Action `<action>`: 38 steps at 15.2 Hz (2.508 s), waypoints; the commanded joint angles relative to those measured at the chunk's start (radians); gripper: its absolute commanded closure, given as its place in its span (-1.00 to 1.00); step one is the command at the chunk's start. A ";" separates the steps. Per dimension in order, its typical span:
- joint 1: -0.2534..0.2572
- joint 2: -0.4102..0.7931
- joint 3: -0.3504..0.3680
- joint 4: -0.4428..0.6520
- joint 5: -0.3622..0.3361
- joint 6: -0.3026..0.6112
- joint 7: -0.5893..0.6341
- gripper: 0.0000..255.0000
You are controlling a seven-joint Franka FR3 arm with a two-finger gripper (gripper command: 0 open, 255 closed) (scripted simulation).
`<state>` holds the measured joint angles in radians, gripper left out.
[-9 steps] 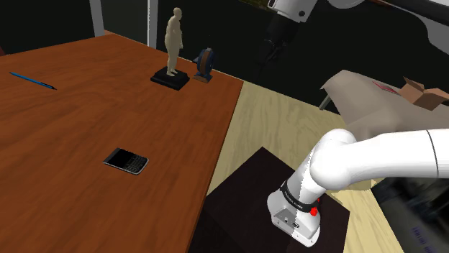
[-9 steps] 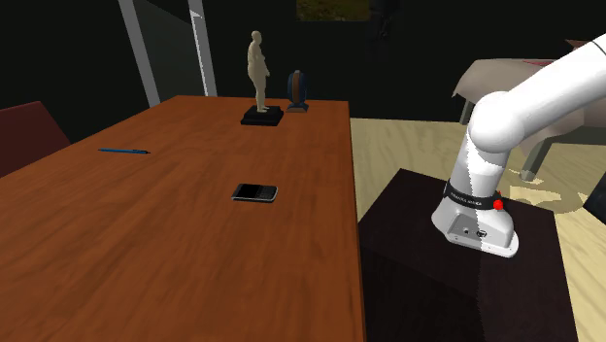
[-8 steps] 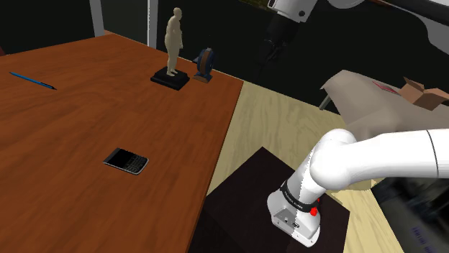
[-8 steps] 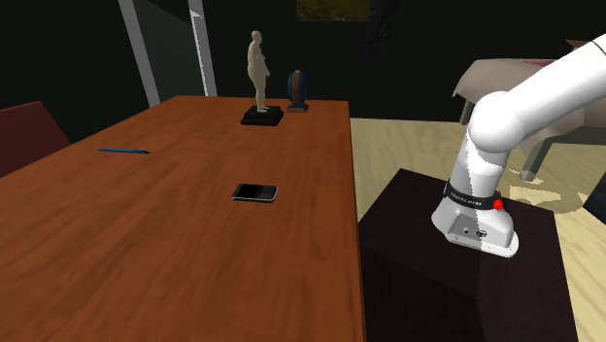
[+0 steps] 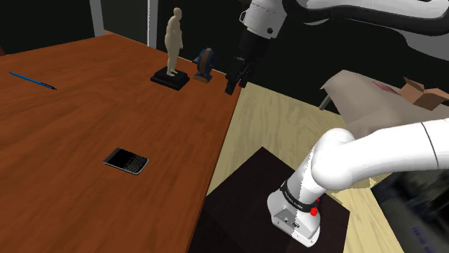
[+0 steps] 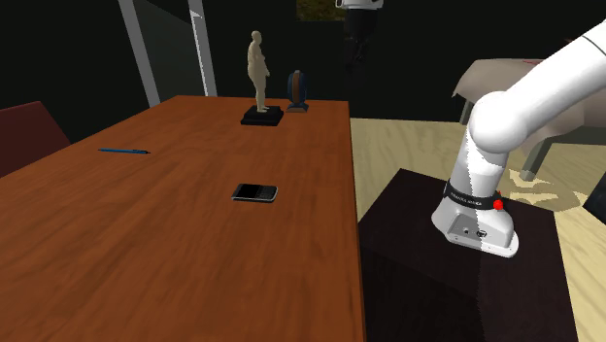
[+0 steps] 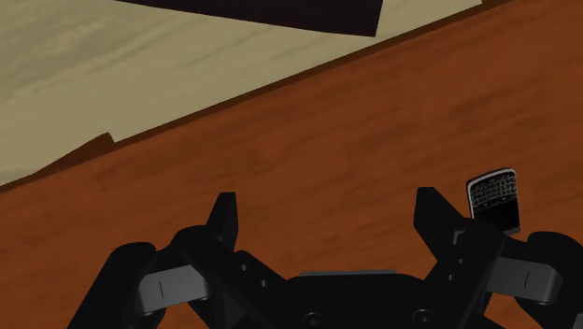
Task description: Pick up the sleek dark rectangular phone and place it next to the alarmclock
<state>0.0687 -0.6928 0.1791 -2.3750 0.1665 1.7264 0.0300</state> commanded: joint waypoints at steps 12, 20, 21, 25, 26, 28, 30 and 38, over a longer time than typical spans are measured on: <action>0.047 0.327 0.259 0.038 0.028 0.302 0.220 -1.00; 0.054 0.623 0.401 0.164 -0.108 0.448 0.419 -1.00; 0.058 0.665 0.413 0.185 -0.137 0.461 0.449 -1.00; 0.093 0.814 0.435 0.269 -0.248 0.493 0.556 -1.00; 0.096 0.823 0.432 0.264 -0.255 0.505 0.560 -1.00; 0.099 0.840 0.430 0.254 -0.269 0.529 0.570 -1.00; 0.102 0.858 0.426 0.244 -0.284 0.553 0.580 -1.00; 0.108 0.883 0.420 0.234 -0.304 0.583 0.594 -1.00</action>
<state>0.1763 0.1896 0.5996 -2.1414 -0.1375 2.3090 0.6242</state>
